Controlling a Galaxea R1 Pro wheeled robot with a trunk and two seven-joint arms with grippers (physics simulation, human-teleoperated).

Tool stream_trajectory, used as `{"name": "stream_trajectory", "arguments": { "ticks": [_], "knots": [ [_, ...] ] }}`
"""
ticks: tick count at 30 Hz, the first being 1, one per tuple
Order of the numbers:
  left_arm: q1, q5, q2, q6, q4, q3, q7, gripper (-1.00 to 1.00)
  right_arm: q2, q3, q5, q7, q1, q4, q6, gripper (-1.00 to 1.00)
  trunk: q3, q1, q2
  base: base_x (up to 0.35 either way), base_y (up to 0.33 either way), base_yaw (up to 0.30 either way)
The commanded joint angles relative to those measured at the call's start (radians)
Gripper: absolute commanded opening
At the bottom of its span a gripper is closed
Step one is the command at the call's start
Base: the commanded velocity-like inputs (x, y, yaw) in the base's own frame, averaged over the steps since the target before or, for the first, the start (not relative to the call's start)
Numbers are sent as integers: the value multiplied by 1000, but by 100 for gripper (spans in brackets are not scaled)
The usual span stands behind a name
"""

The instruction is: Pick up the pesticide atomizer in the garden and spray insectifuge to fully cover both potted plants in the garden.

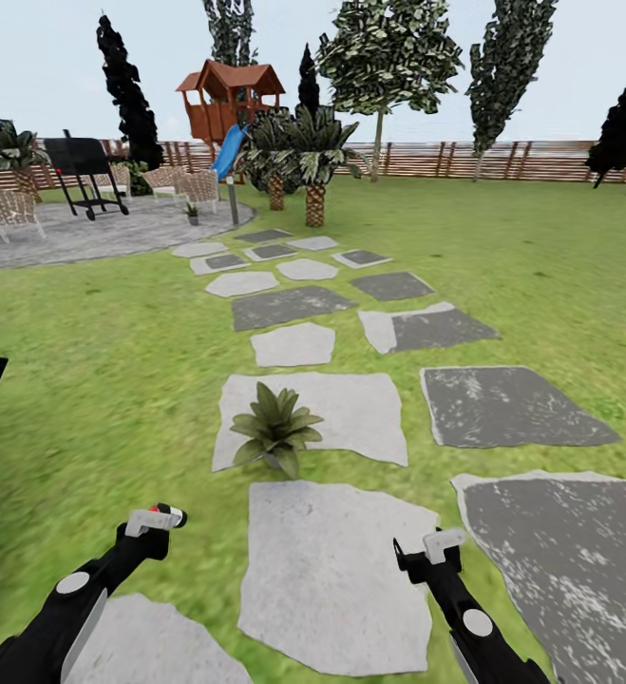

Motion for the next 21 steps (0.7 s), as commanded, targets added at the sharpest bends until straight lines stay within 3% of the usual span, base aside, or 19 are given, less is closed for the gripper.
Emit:
{"name": "stream_trajectory", "arguments": {
  "ticks": [1, 21],
  "knots": [
    [-1, -2, -1, -2, 0, 3, -6, -100, -1, 1, 4, 1, 0, 0, -2, 100, -1, 0, 0, 161, 156, 85],
    [-2, -2, -1, 1, -1, 8, -6, -100, -2, -1, 4, -1, 0, 5, -2, 100, -1, 0, 0, 257, 212, 7]
  ]
}}
